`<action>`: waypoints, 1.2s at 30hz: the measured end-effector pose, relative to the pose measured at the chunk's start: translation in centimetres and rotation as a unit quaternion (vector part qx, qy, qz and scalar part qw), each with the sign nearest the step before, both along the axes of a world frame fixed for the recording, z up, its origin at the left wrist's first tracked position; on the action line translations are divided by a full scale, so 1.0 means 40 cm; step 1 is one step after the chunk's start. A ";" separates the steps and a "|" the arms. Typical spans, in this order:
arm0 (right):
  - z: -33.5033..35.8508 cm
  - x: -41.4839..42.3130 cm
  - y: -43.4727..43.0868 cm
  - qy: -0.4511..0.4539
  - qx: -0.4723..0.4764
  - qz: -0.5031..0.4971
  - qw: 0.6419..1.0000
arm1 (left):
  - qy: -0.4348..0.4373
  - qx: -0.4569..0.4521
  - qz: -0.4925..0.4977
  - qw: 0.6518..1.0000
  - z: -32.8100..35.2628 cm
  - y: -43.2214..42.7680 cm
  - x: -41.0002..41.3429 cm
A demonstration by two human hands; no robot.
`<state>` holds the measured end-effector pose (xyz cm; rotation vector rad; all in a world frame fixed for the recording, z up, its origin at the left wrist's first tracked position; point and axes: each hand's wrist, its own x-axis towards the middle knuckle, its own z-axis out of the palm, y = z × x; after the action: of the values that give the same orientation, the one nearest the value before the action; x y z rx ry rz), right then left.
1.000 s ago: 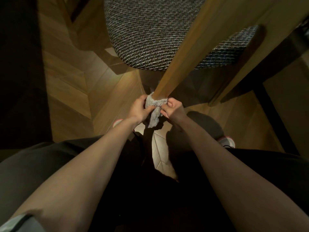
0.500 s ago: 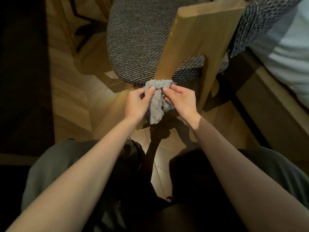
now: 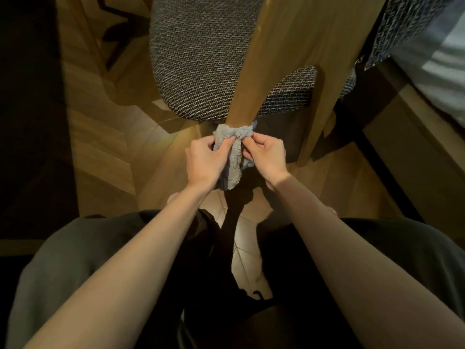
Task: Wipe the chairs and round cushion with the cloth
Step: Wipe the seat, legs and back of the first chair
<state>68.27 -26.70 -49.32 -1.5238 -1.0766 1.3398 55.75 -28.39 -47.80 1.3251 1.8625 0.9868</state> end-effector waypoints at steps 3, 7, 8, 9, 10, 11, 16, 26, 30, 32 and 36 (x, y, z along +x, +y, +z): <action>-0.045 -0.005 0.005 -0.011 -0.016 0.035 0.999 | -0.004 -0.019 -0.023 1.000 -0.044 0.004 -0.018; -0.122 -0.015 0.021 0.004 -0.073 0.080 0.994 | -0.015 -0.051 -0.047 0.997 -0.103 0.010 -0.044; -0.140 -0.019 0.025 0.009 -0.087 0.087 0.992 | -0.016 -0.060 -0.052 0.997 -0.118 0.012 -0.050; -0.158 -0.024 0.028 0.008 -0.099 0.094 0.991 | -0.018 -0.072 -0.057 0.996 -0.132 0.014 -0.056; -0.176 -0.029 0.031 0.005 -0.109 0.102 0.989 | -0.026 -0.086 -0.063 0.994 -0.149 0.016 -0.062; -0.193 -0.033 0.034 0.001 -0.118 0.110 0.987 | -0.031 -0.099 -0.070 0.992 -0.166 0.018 -0.067; -0.258 -0.052 0.051 -0.032 -0.153 0.147 0.977 | -0.018 -0.151 -0.091 0.984 -0.254 0.029 -0.091; -0.347 -0.099 0.062 -0.065 -0.240 0.158 0.956 | -0.037 -0.254 -0.153 0.954 -0.352 0.054 -0.130; -0.346 -0.106 0.062 -0.084 -0.234 0.161 0.955 | -0.034 -0.291 -0.146 0.945 -0.367 0.059 -0.131; -0.335 -0.100 0.060 -0.085 -0.233 0.152 0.957 | -0.024 -0.282 -0.137 0.949 -0.368 0.056 -0.127; -0.289 -0.083 0.049 -0.029 -0.215 0.113 0.970 | -0.035 -0.233 -0.112 0.965 -0.344 0.043 -0.112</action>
<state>64.94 -24.75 -60.90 -1.7996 -1.0661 1.7852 51.28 -26.66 -61.56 1.1601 1.7080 0.4332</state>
